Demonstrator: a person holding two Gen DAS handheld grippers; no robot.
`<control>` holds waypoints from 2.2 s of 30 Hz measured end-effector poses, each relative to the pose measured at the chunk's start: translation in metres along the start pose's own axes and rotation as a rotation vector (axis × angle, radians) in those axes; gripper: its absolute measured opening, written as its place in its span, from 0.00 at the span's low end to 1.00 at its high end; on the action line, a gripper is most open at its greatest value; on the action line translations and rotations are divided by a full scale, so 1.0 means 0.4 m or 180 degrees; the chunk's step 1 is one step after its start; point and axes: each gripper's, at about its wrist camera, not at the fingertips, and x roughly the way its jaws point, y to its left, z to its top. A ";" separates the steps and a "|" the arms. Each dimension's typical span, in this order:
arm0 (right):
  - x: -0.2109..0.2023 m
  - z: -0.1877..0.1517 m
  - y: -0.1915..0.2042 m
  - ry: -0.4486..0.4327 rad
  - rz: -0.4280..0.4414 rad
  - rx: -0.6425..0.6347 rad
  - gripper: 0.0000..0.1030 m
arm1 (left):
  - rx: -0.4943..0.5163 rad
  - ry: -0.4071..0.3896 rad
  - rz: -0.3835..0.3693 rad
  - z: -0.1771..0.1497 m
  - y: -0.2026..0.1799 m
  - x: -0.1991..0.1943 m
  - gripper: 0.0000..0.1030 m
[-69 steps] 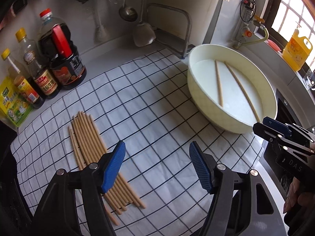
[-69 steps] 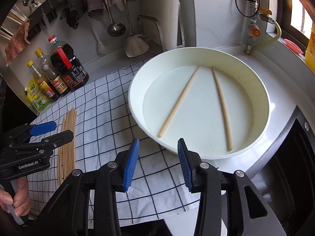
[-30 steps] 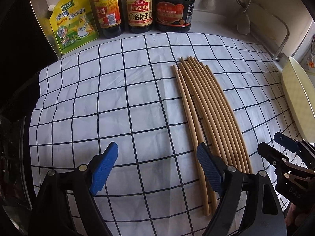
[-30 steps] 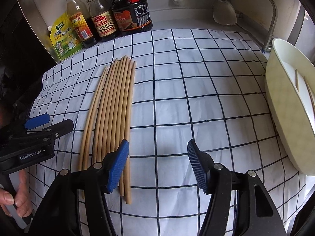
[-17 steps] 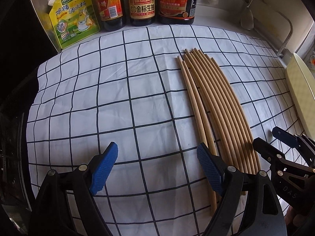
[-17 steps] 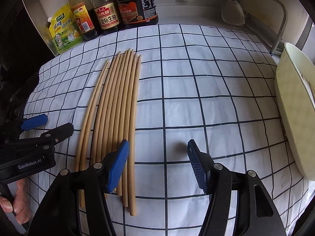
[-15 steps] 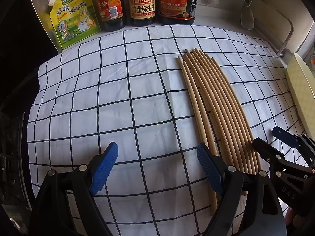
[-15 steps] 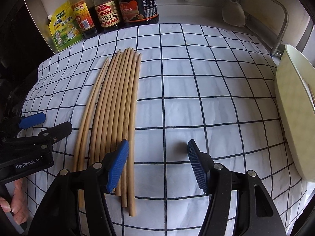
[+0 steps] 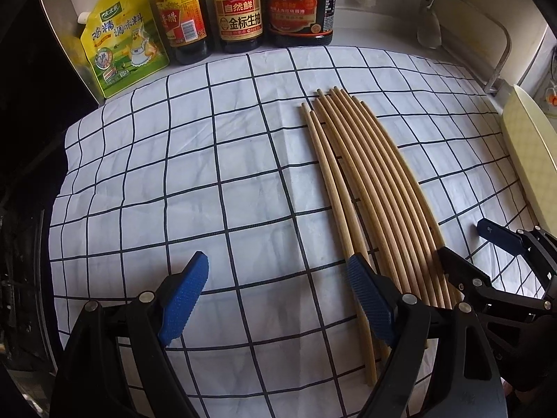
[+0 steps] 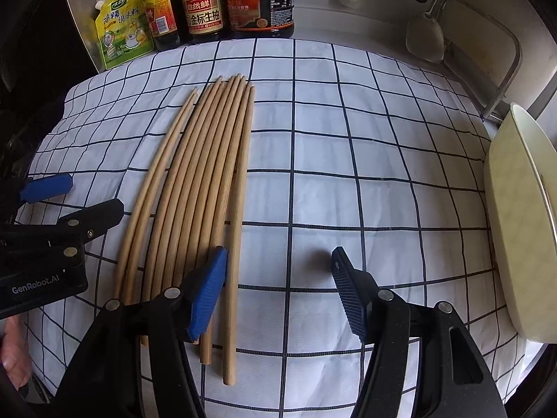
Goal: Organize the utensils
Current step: 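Move both open tools back to the chopstick row on the cloth, then close the right tool on a chopstick while the left tool grasps another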
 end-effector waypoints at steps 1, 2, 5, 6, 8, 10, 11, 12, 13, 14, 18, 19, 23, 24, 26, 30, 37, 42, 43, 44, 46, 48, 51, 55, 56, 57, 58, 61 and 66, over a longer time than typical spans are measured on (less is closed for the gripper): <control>-0.001 0.000 -0.003 -0.0008 -0.0010 0.0004 0.57 | 0.0004 0.0006 -0.0005 0.001 0.000 0.002 0.79; -0.001 0.000 -0.008 -0.0011 -0.0012 0.0013 0.57 | 0.0004 0.0011 -0.0006 0.001 -0.002 0.003 0.79; -0.001 -0.003 -0.021 -0.0015 -0.0024 0.0046 0.57 | 0.0016 0.0019 -0.0010 0.001 -0.006 0.008 0.79; -0.002 -0.004 -0.027 -0.0017 -0.0033 0.0057 0.57 | 0.0028 0.0019 -0.0007 0.001 -0.008 0.009 0.79; -0.004 -0.008 -0.044 -0.0024 -0.0044 0.0093 0.57 | 0.0034 0.0021 -0.0011 0.001 -0.010 0.011 0.79; -0.006 -0.012 -0.060 -0.0028 -0.0061 0.0132 0.57 | 0.0028 0.0029 -0.0009 0.000 -0.012 0.013 0.79; -0.008 -0.014 -0.068 -0.0030 -0.0070 0.0148 0.57 | 0.0026 0.0035 -0.0013 -0.001 -0.012 0.014 0.79; -0.008 -0.016 -0.075 -0.0033 -0.0072 0.0165 0.57 | 0.0022 0.0044 -0.0016 -0.001 -0.013 0.016 0.79; -0.009 -0.018 -0.081 -0.0036 -0.0064 0.0181 0.57 | 0.0022 0.0050 -0.0015 -0.002 -0.014 0.017 0.79; -0.010 -0.019 -0.086 -0.0040 -0.0052 0.0193 0.57 | 0.0025 0.0054 -0.0013 -0.002 -0.016 0.018 0.80; -0.011 -0.017 -0.085 -0.0048 -0.0031 0.0162 0.57 | 0.0011 0.0053 0.0001 -0.002 -0.015 0.025 0.83; -0.010 -0.016 -0.082 -0.0049 -0.0022 0.0145 0.57 | 0.0007 0.0063 0.0017 -0.003 -0.013 0.027 0.83; -0.004 -0.008 -0.061 -0.0058 -0.0010 0.0035 0.57 | -0.0050 0.0080 0.0080 -0.010 0.002 0.038 0.86; -0.003 -0.006 -0.057 -0.0067 -0.0005 0.0014 0.57 | -0.0071 0.0079 0.0072 -0.011 0.006 0.038 0.86; 0.002 0.001 -0.053 -0.0090 0.0004 -0.0014 0.57 | -0.0100 0.0075 0.0064 -0.009 0.012 0.039 0.86; 0.013 0.016 -0.051 -0.0164 0.0017 -0.0063 0.57 | -0.0101 0.0038 0.0080 0.001 0.010 0.044 0.83; 0.015 0.030 -0.030 -0.0182 0.0161 -0.0265 0.25 | 0.0085 -0.0037 -0.0108 0.018 -0.042 0.031 0.29; 0.014 0.033 -0.039 -0.0105 0.0280 -0.0166 0.06 | 0.0179 0.0007 -0.0168 0.019 -0.067 0.027 0.07; 0.012 0.030 -0.043 -0.0104 0.0289 -0.0133 0.06 | 0.0171 0.0021 -0.0195 0.019 -0.066 0.027 0.07; 0.009 0.026 -0.046 -0.0106 0.0290 -0.0100 0.06 | 0.0167 0.0035 -0.0221 0.021 -0.066 0.028 0.07; 0.004 0.015 -0.055 -0.0104 0.0311 -0.0002 0.06 | 0.0185 0.0049 -0.0239 0.022 -0.074 0.028 0.07; -0.003 0.005 -0.065 -0.0086 0.0362 0.0090 0.06 | 0.0192 0.0066 -0.0284 0.025 -0.084 0.028 0.07; -0.020 -0.012 -0.074 -0.0081 0.0370 0.0146 0.06 | 0.0224 0.0046 -0.0309 0.031 -0.101 0.025 0.07; -0.049 -0.027 -0.099 -0.0109 0.0382 0.0253 0.06 | 0.0249 0.0009 -0.0307 0.042 -0.121 0.018 0.07; -0.057 -0.029 -0.104 -0.0127 0.0378 0.0277 0.06 | 0.0250 -0.0007 -0.0307 0.043 -0.124 0.015 0.07; -0.066 -0.030 -0.110 -0.0145 0.0379 0.0297 0.06 | 0.0254 -0.0022 -0.0315 0.046 -0.127 0.011 0.07; -0.074 -0.031 -0.116 -0.0164 0.0378 0.0317 0.06 | 0.0264 -0.0036 -0.0327 0.051 -0.129 0.007 0.07; -0.100 -0.033 -0.137 -0.0215 0.0398 0.0376 0.06 | 0.0278 -0.0073 -0.0359 0.060 -0.137 -0.009 0.07; -0.138 -0.030 -0.165 -0.0319 0.0421 0.0457 0.06 | 0.0263 -0.0112 -0.0450 0.071 -0.148 -0.042 0.07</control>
